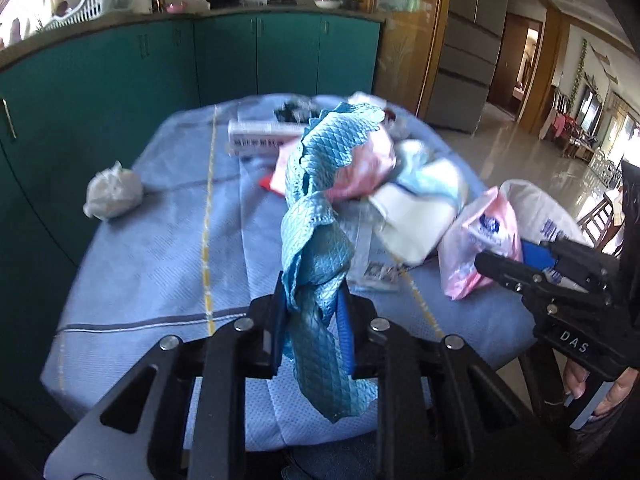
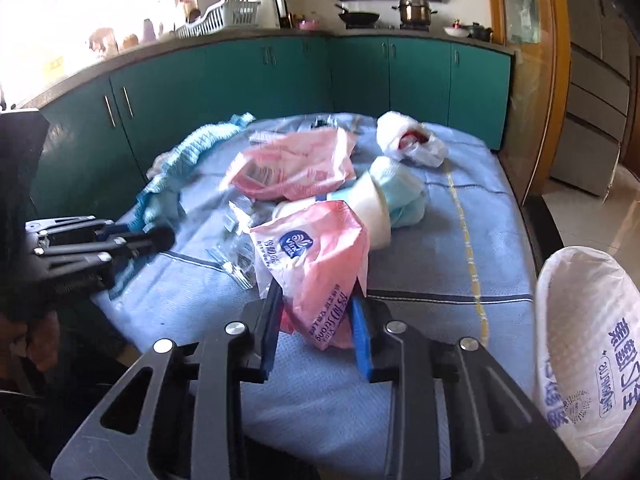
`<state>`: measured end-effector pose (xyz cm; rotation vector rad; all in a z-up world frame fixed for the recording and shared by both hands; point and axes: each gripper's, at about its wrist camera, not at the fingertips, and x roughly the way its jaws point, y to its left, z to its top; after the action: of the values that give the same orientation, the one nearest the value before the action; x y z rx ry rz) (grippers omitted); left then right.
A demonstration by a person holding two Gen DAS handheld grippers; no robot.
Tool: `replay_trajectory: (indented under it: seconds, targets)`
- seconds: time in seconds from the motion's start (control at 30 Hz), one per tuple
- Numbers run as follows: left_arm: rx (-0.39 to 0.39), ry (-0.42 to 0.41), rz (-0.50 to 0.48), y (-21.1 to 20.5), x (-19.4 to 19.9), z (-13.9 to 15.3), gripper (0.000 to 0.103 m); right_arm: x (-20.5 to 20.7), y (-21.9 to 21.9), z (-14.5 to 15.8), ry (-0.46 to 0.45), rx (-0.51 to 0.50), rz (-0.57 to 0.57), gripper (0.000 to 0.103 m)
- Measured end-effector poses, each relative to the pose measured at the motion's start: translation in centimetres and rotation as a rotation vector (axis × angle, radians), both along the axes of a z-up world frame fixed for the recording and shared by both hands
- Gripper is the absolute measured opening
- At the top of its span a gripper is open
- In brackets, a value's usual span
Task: Collect trash
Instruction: 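Grasp the blue rag with the left tool while the right tool grasps the pink bag, then carry rag and pink bag to the bin and open both tools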
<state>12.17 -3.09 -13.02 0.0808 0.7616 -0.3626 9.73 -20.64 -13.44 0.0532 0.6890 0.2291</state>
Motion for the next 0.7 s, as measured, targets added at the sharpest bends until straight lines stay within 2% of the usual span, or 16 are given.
replay_trajectory:
  seconds: [0.17,0.3,0.37,0.43,0.5,0.57,0.7]
  targets:
    - [-0.038,-0.112,-0.06,-1.6,-2.2,4.4,0.023,-3.1,-3.2,2.9,-0.109,0.035,-0.097,0.031]
    - [-0.099,-0.149,-0.187,-5.1,-2.4,7.2,0.023,-6.4,-7.3,5.4,-0.236,-0.105,-0.304,0.031]
    - [-0.104,-0.171,-0.244,-7.2,-2.3,8.0,0.023,-8.1,-9.8,6.4,-0.284,-0.109,-0.393,0.031]
    - [-0.094,-0.198,-0.305,-10.1,-2.0,8.4,0.024,-9.0,-11.7,6.5,-0.293,-0.11,-0.474,0.031]
    - [-0.092,-0.188,-0.327,-11.7,-1.2,8.1,0.024,-9.2,-13.4,6.0,-0.267,-0.097,-0.524,0.031]
    - [-0.128,-0.167,-0.35,-13.0,-0.3,8.0,0.024,-9.3,-14.9,5.7,-0.256,-0.08,-0.567,0.031]
    - [-0.16,-0.114,-0.433,-16.0,0.6,7.4,0.024,-9.4,-17.2,5.7,-0.238,-0.145,-0.698,0.031]
